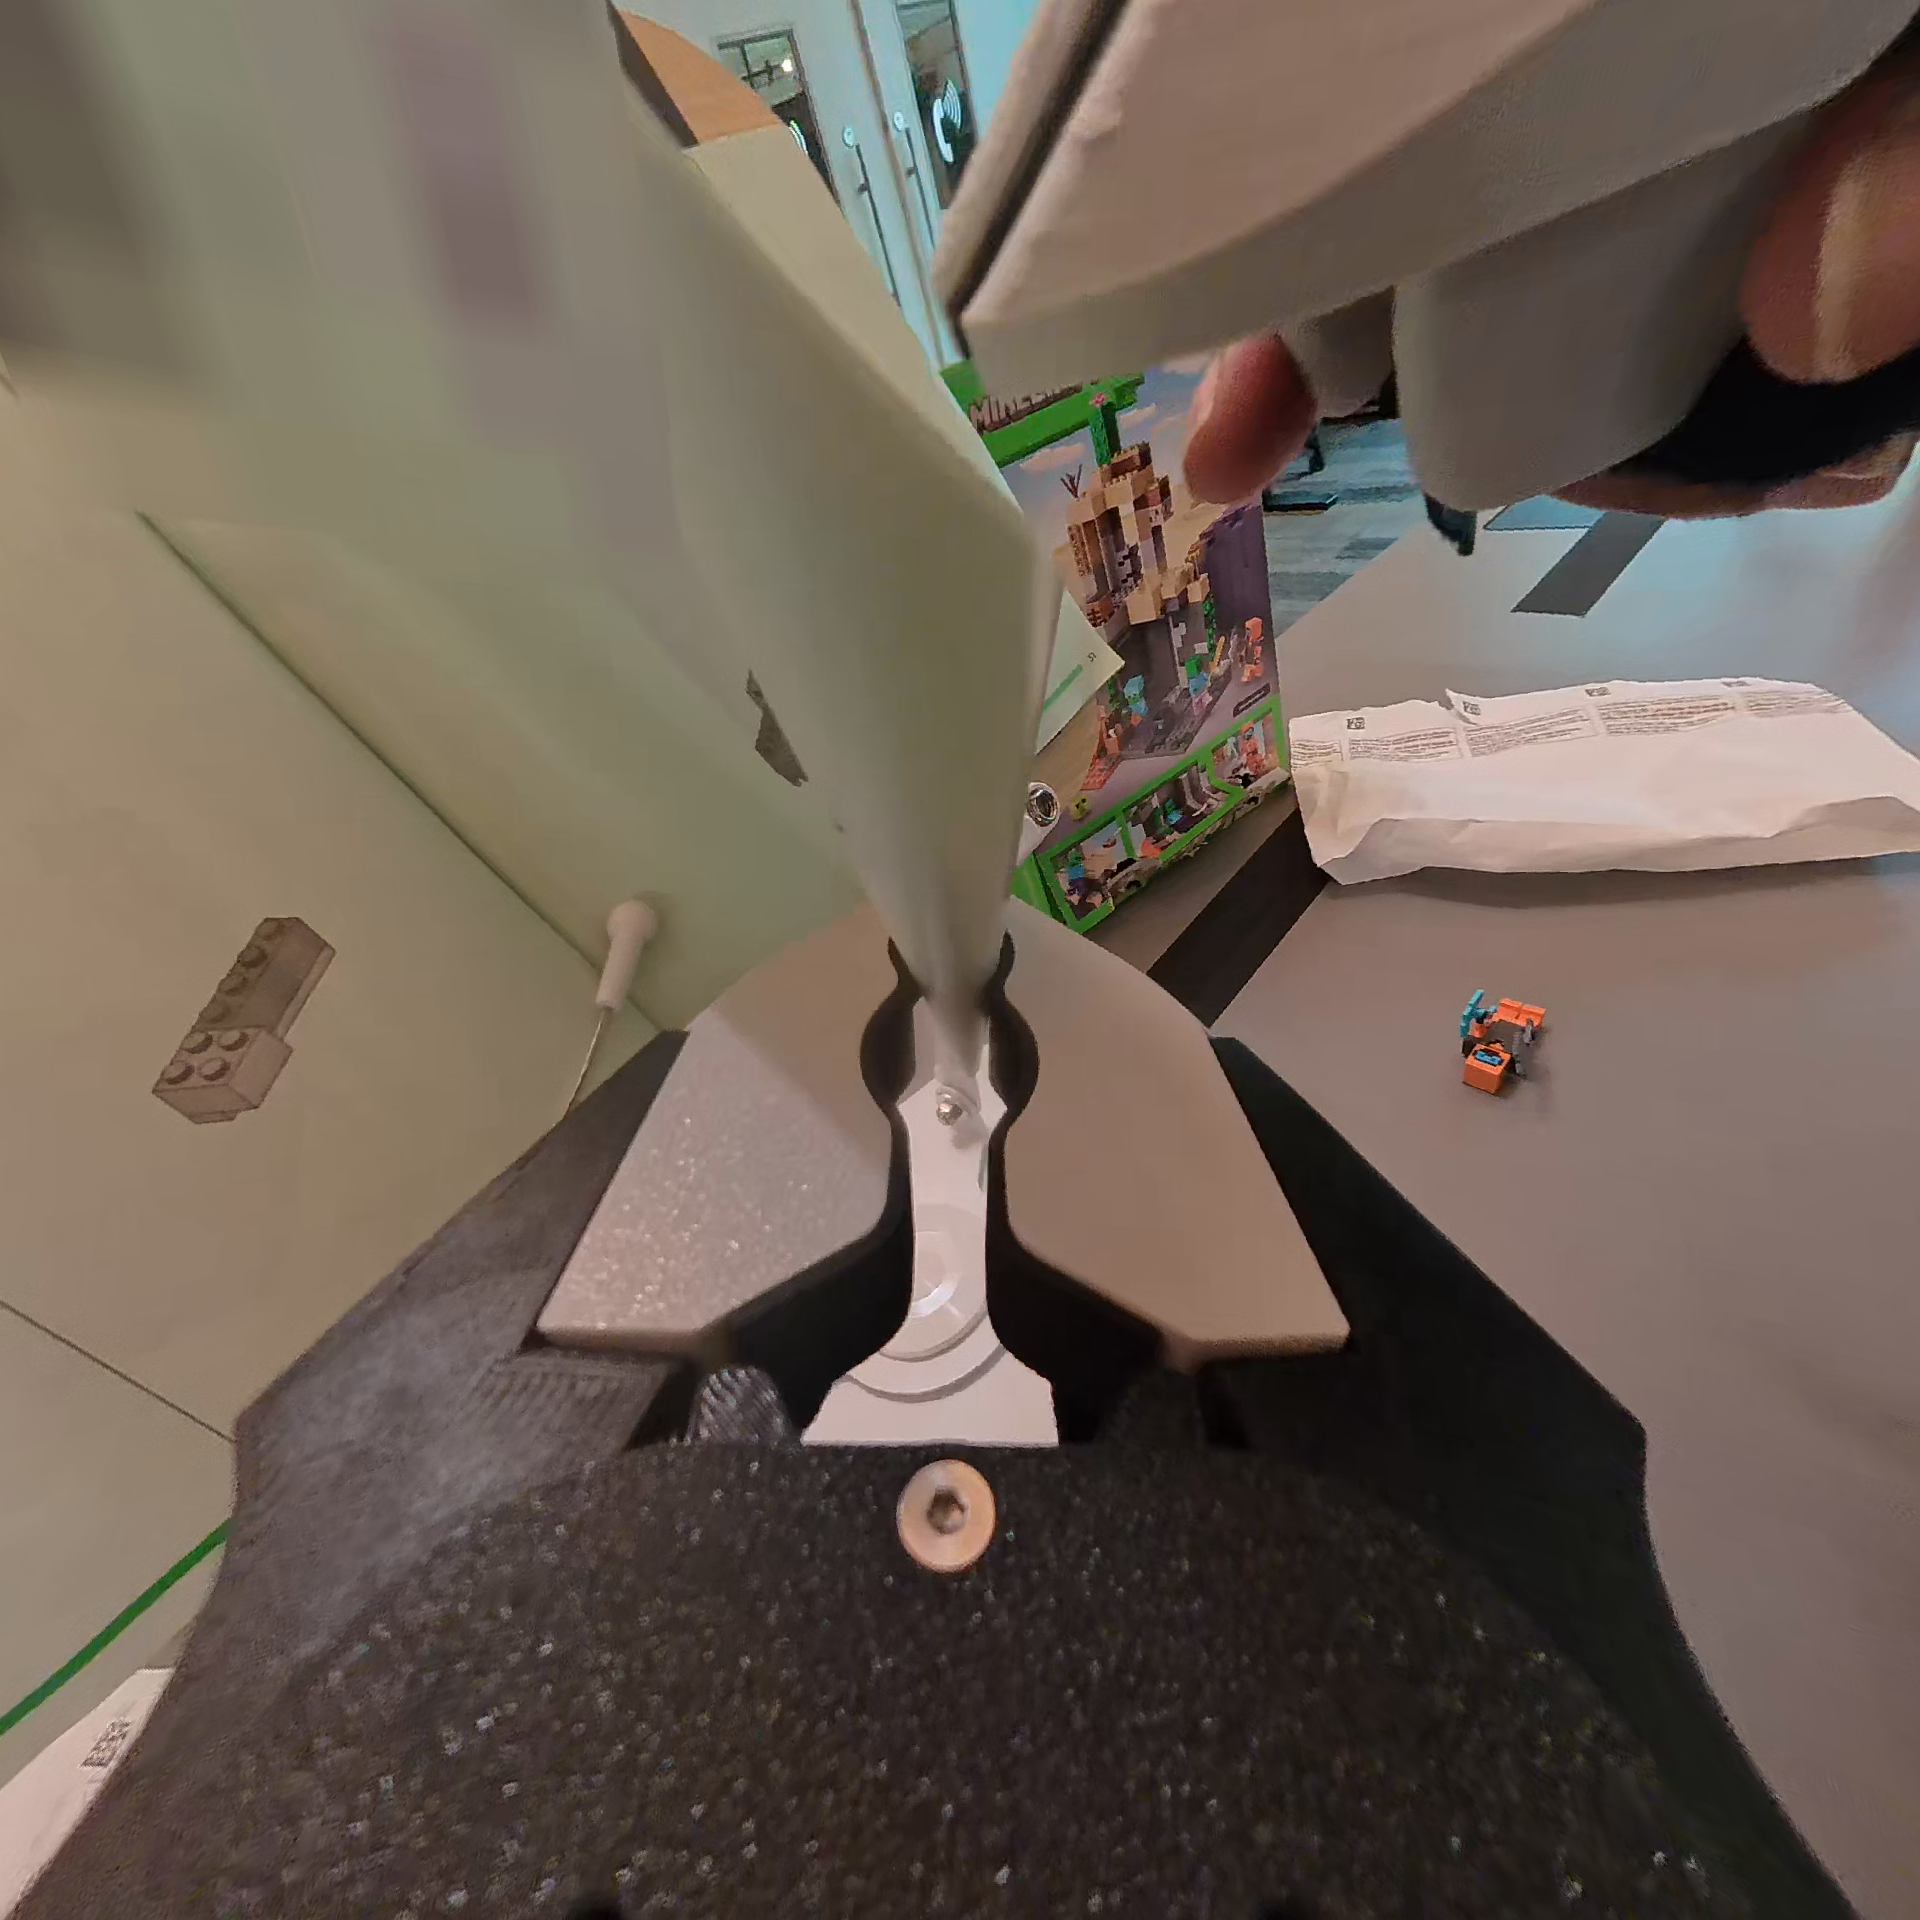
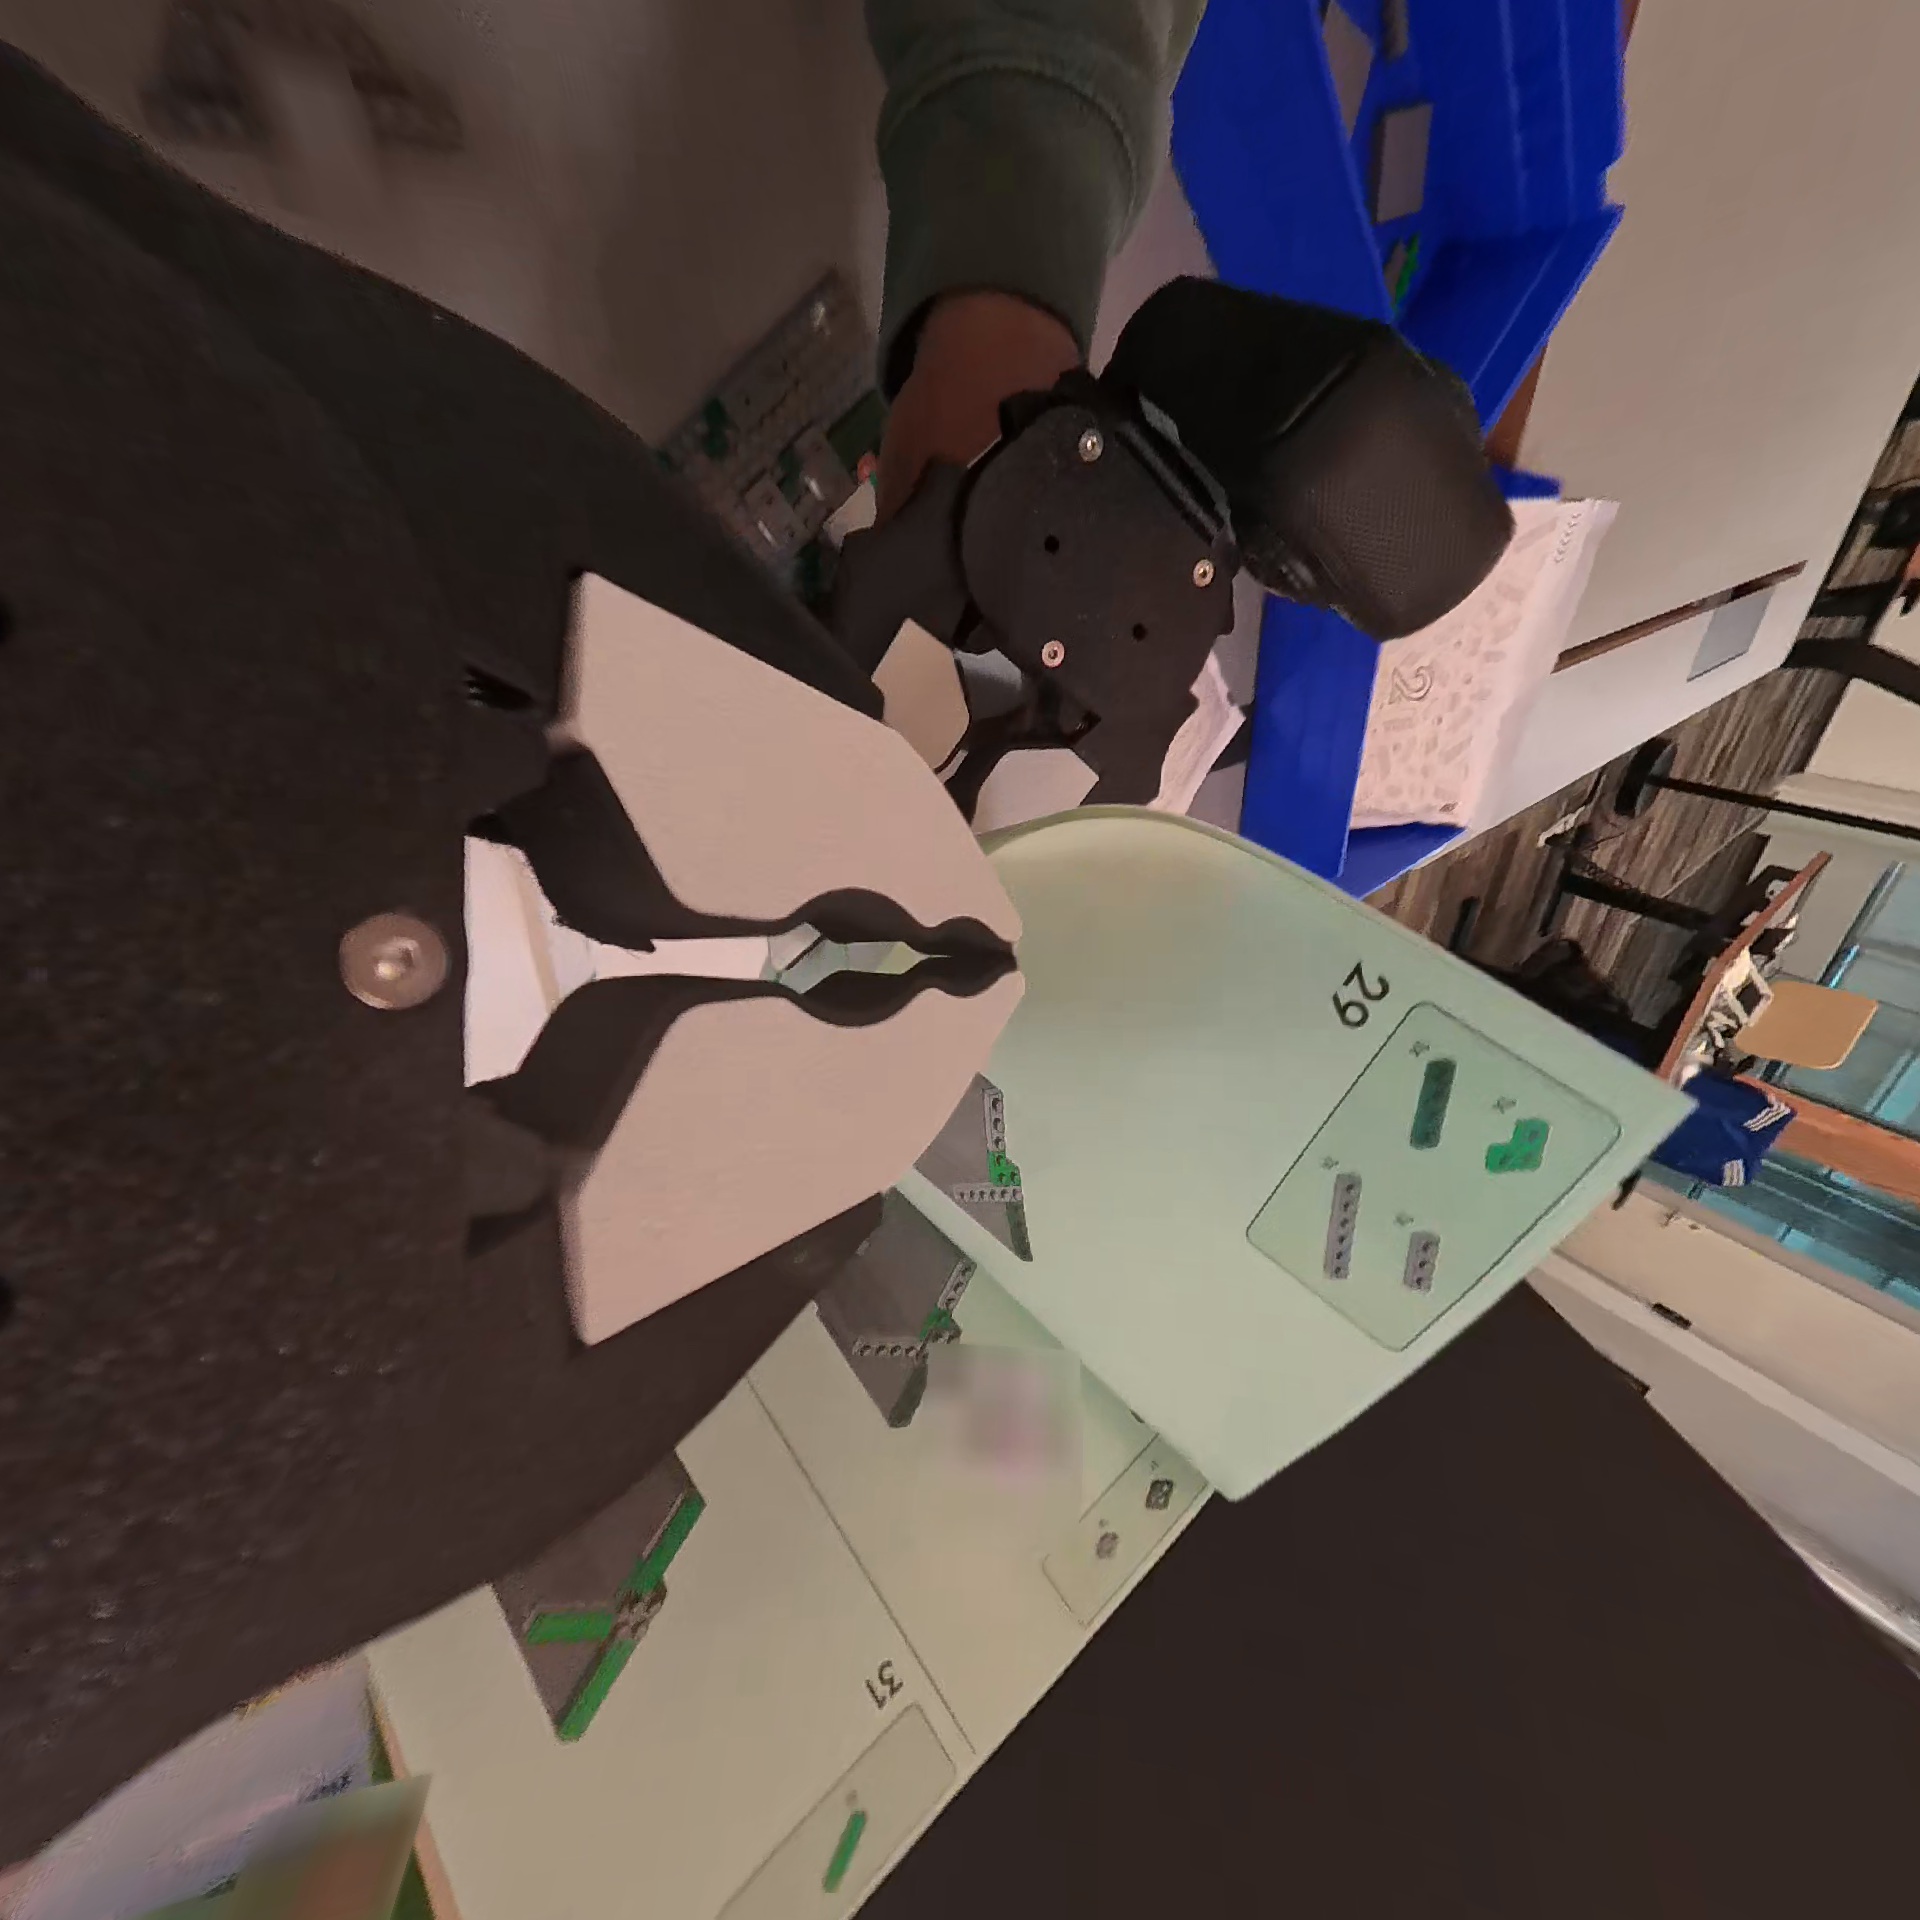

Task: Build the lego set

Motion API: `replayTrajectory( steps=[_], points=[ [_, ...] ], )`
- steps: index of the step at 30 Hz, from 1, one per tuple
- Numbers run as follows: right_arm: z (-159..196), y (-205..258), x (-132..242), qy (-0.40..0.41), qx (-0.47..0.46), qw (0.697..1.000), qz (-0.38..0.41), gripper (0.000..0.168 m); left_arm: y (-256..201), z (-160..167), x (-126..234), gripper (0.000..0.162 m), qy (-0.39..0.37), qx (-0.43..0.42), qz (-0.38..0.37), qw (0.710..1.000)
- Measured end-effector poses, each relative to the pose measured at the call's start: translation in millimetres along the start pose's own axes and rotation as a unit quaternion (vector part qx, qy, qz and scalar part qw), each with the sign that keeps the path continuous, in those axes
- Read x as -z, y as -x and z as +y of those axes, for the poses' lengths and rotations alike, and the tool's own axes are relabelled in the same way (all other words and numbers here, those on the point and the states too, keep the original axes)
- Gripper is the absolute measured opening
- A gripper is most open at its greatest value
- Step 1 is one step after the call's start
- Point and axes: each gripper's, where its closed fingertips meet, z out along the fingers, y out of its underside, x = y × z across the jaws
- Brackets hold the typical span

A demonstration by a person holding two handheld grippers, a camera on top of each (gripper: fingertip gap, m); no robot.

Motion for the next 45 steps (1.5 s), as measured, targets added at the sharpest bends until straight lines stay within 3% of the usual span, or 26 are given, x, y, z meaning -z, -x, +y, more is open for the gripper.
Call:
replayTrajectory(
  steps=[8, 10, 20, 34, 45],
  points=[
    [-21.5, 20.6, 5.4, -0.067, -0.057, 0.993, -0.077, 0.000, -2.9, -3.9, -3.7, 0.008, 0.000, -0.008, 0.000, 1.000],
    [-22.7, 22.5, 2.8, -0.065, -0.073, 0.991, -0.092, 0.017, -3.9, -4.4, -4.4, 0.008, -0.001, -0.009, 0.000, 1.000],
    [-12.4, 10.7, -6.8, -0.047, -0.078, 0.994, -0.065, 0.015, -3.5, -2.6, -5.0, 0.008, 0.002, -0.011, -0.003, 1.000],
    [-18.2, 14.5, -7.0, -0.075, -0.198, 0.969, -0.131, 0.022, -3.4, -1.4, -4.6, 0.007, 0.002, -0.012, -0.004, 1.000],
    [-16.5, 5.9, -9.1, -0.078, -0.185, 0.976, -0.079, 0.023, -6.3, -1.7, -6.5, 0.007, 0.005, -0.019, -0.007, 1.000]
  ],
)
